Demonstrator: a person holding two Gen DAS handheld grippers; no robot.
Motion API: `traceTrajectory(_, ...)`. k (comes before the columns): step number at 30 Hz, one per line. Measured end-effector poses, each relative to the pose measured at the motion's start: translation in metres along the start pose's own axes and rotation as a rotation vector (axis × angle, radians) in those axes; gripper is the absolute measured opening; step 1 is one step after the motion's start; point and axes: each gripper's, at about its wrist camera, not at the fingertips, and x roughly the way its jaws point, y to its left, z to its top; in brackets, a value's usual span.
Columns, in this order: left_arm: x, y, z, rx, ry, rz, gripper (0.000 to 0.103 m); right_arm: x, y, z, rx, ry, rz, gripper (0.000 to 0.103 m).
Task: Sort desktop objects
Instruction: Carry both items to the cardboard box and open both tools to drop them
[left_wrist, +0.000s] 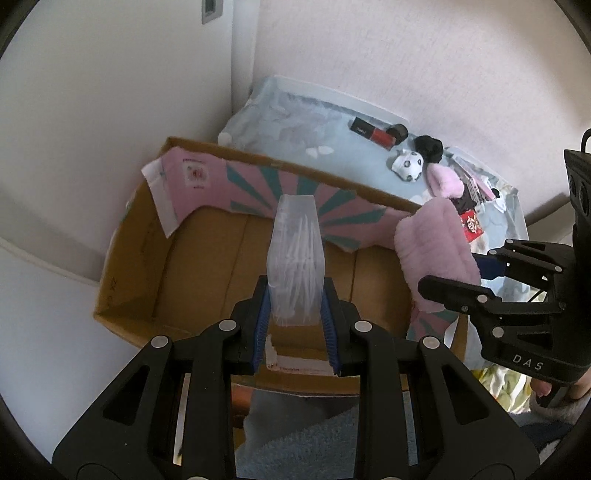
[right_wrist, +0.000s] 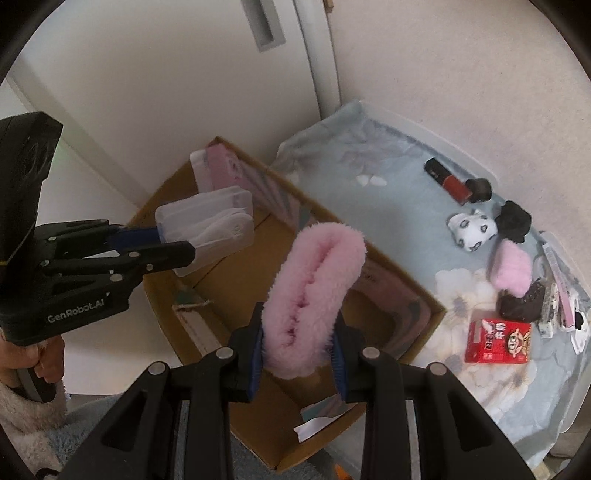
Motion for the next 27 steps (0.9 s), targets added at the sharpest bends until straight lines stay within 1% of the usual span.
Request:
traceTrajectory(8, 0.004, -0.006, 0.002, 0.007, 0.005, 0.004, 0.024, 0.002, 0.000, -0.004, 0.008, 0.011, 0.007, 0.028)
traceTrajectory(10, 0.006, -0.007, 0.003, 0.001, 0.011, 0.003, 0.024, 0.005, 0.000, -0.003, 0.007, 0.021, 0.007, 0.030)
traceTrajectory(12, 0.008, -0.006, 0.004, -0.015, 0.028, -0.012, 0.025, 0.009, 0.001, -0.002, 0.007, 0.049, -0.011, 0.049)
traceTrajectory(13, 0.009, -0.006, 0.004, -0.024, 0.034, -0.020, 0.030, 0.011, 0.002, -0.002, 0.010, 0.060, -0.030, 0.051)
traceTrajectory(15, 0.009, -0.005, 0.005, -0.034, 0.040, -0.023, 0.054, 0.013, 0.003, -0.003, 0.007, 0.072, -0.051, 0.059)
traceTrajectory(16, 0.009, -0.005, 0.005, -0.036, 0.033, -0.015, 0.081, 0.013, 0.005, -0.003, 0.004, 0.076, -0.058, 0.059)
traceTrajectory(17, 0.006, -0.005, 0.005, -0.037, 0.014, -0.011, 0.096, 0.013, 0.005, -0.003, 0.001, 0.077, -0.061, 0.059)
traceTrajectory(19, -0.001, -0.005, 0.005, -0.038, -0.017, -0.028, 0.097, 0.011, 0.007, -0.004, -0.011, 0.071, -0.075, 0.059)
traceTrajectory(20, -0.003, -0.005, 0.007, -0.037, -0.021, -0.035, 0.097, 0.010, 0.008, -0.004, -0.016, 0.067, -0.082, 0.059)
traceTrajectory(23, -0.004, -0.006, 0.012, -0.028, -0.025, -0.027, 0.097, 0.006, 0.008, -0.004, -0.015, 0.053, -0.102, 0.059)
traceTrajectory(25, -0.004, -0.007, 0.015, -0.025, -0.025, -0.032, 0.097, 0.003, 0.003, -0.002, 0.006, 0.042, -0.104, 0.071)
traceTrajectory(26, -0.004, -0.008, 0.017, -0.022, -0.023, -0.037, 0.097, 0.000, 0.000, -0.001, 0.018, 0.032, -0.102, 0.085)
traceTrajectory(27, -0.003, -0.010, 0.019, -0.018, -0.022, -0.041, 0.097, -0.004, -0.003, -0.001, 0.030, 0.018, -0.099, 0.088)
